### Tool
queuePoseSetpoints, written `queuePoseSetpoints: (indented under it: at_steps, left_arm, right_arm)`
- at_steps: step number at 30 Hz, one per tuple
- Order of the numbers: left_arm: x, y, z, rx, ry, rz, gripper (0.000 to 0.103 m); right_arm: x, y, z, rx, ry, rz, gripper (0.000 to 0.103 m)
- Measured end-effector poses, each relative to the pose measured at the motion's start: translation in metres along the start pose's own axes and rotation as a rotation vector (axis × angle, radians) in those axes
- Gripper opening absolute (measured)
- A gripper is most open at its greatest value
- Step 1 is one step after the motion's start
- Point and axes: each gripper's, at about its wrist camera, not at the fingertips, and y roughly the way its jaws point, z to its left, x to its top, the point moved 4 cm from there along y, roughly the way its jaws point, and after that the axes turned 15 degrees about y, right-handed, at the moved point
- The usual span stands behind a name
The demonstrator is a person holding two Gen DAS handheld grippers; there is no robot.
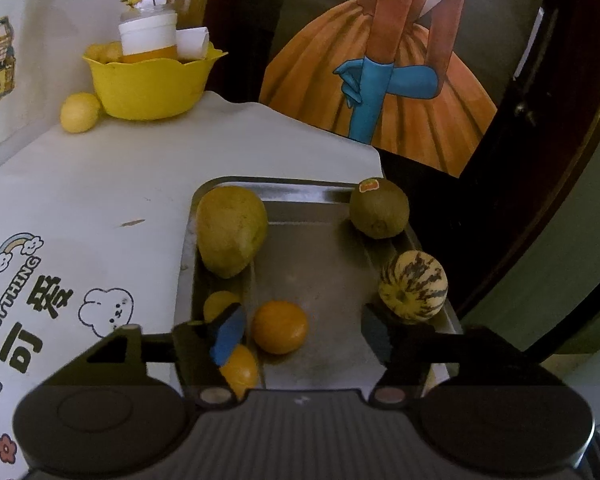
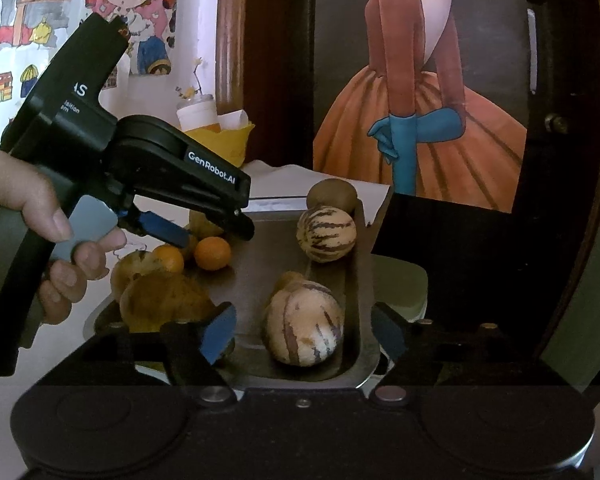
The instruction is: Organize fruits
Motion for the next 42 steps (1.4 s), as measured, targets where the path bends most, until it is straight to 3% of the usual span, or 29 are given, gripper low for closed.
queuePoseSetpoints:
  at_steps: [7,9,14,23,31,42]
  left_arm:
    - [0.004,-0.006,-0.004,0.006,0.007,-0.019,0.09]
    - [0.004,-0.009,-0.003,0.014,0.002,-0.03,0.1]
    - [0.004,-0.021,0.001,0.042,-0.014,-0.056,0.102]
    - [-0.012,-0.07,0.023,0.166,-0.029,-0.158,0.102]
    - [-0.048,-0.117,0.051,0.273,-0.047,-0.218,0.102]
    - [-0.106,-0.178,0.063,0.344,-0.036,-0.273,0.102]
  right_arm:
    - [0.001,-0.004,-0.003,-0.011,0.023,-0.014,0.09]
    - [0.002,-0.005,-0.004,-0.013,0.032,-0.018,0.095]
    - [0.003,-0.008,-0.003,-0.005,0.057,-0.028,0.102]
    - [0.007,-0.026,0.008,0.008,0.091,-0.059,0.102]
    - [0.007,-0.055,0.027,0.027,0.081,-0.1,0.102]
    - [-0.008,-0.098,0.059,0.081,0.049,-0.134,0.102]
